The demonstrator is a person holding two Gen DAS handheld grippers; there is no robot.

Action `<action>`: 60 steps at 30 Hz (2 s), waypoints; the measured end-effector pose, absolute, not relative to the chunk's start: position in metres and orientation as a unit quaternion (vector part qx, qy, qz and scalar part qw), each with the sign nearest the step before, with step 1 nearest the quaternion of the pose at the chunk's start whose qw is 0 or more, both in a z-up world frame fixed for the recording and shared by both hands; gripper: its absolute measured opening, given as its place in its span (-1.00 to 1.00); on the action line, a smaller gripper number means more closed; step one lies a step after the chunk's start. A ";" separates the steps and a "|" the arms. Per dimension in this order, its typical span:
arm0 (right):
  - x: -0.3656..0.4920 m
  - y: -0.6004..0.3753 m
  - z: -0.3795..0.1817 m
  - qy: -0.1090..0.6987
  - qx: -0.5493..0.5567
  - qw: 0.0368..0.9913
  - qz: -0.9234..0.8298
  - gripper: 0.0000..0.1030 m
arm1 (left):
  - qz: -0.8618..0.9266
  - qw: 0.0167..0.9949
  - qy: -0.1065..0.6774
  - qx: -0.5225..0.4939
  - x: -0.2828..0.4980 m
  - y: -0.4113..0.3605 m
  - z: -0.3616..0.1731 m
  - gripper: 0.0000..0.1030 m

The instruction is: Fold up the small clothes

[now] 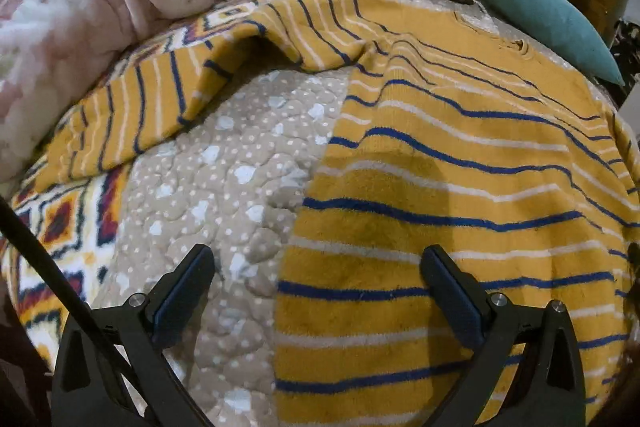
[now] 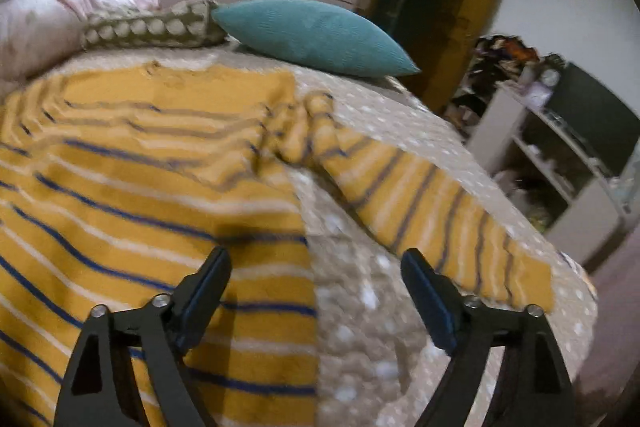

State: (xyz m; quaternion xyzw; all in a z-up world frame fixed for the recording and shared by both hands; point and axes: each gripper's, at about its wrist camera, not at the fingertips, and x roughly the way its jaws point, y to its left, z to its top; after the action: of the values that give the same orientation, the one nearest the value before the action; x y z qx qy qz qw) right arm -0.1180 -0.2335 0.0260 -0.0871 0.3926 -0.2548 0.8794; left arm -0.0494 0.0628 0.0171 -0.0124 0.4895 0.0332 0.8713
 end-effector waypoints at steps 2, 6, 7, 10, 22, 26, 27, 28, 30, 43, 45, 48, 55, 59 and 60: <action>-0.119 -0.230 0.023 0.394 -0.087 0.877 -0.261 0.52 | 0.053 0.867 0.496 0.008 -0.048 0.060 0.019 1.00; -0.131 -0.234 0.023 0.389 -0.074 0.881 -0.257 0.50 | 0.110 0.876 0.468 0.043 -0.063 0.065 0.027 1.00; -0.134 -0.236 0.022 0.392 -0.066 0.882 -0.253 0.50 | 0.126 0.877 0.462 0.046 -0.065 0.071 0.028 1.00; -0.146 -0.239 0.021 0.393 -0.049 0.885 -0.245 0.50 | 0.107 0.867 0.486 0.004 -0.061 0.085 0.019 1.00; -0.152 -0.222 0.017 0.384 -0.080 0.889 -0.236 0.14 | 0.104 0.870 0.481 -0.018 -0.073 0.086 0.024 0.74; -0.175 -0.234 0.027 0.391 -0.045 0.896 -0.207 0.13 | 0.112 0.881 0.460 0.010 -0.107 0.096 0.040 0.73; -0.185 -0.236 0.029 0.393 -0.042 0.897 -0.198 0.13 | 0.112 0.881 0.459 0.012 -0.116 0.099 0.042 0.73; -0.193 -0.238 0.029 0.395 -0.041 0.897 -0.192 0.13 | 0.113 0.882 0.458 0.013 -0.128 0.103 0.043 0.73; -0.208 -0.240 0.028 0.398 -0.040 0.899 -0.177 0.13 | 0.113 0.881 0.459 0.016 -0.144 0.107 0.040 0.73; -0.255 -0.249 0.057 0.366 -0.018 0.922 -0.126 0.45 | 0.096 0.916 0.384 0.058 -0.183 0.101 0.083 0.74; -0.240 -0.241 0.069 0.354 -0.020 0.929 -0.110 0.45 | 0.082 0.919 0.382 0.055 -0.173 0.091 0.090 0.74; -0.212 -0.226 0.077 0.347 -0.007 0.935 -0.070 0.45 | 0.045 0.918 0.391 0.045 -0.148 0.069 0.094 0.74; -0.116 -0.201 0.047 0.389 0.015 0.920 -0.041 0.45 | 0.007 0.912 0.406 0.053 -0.075 0.009 0.072 0.74; -0.087 -0.214 0.022 0.426 0.034 0.902 -0.066 0.45 | 0.016 0.899 0.434 0.045 -0.041 -0.001 0.041 0.74; -0.088 -0.219 0.019 0.426 0.044 0.901 -0.066 0.44 | 0.020 0.895 0.444 0.044 -0.035 -0.002 0.032 0.74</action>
State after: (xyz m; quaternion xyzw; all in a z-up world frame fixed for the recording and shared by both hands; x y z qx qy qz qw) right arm -0.0875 -0.2189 0.0188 0.0442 0.4258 -0.0661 0.9013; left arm -0.0350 -0.0024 0.0324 0.0441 0.4440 0.0201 0.8947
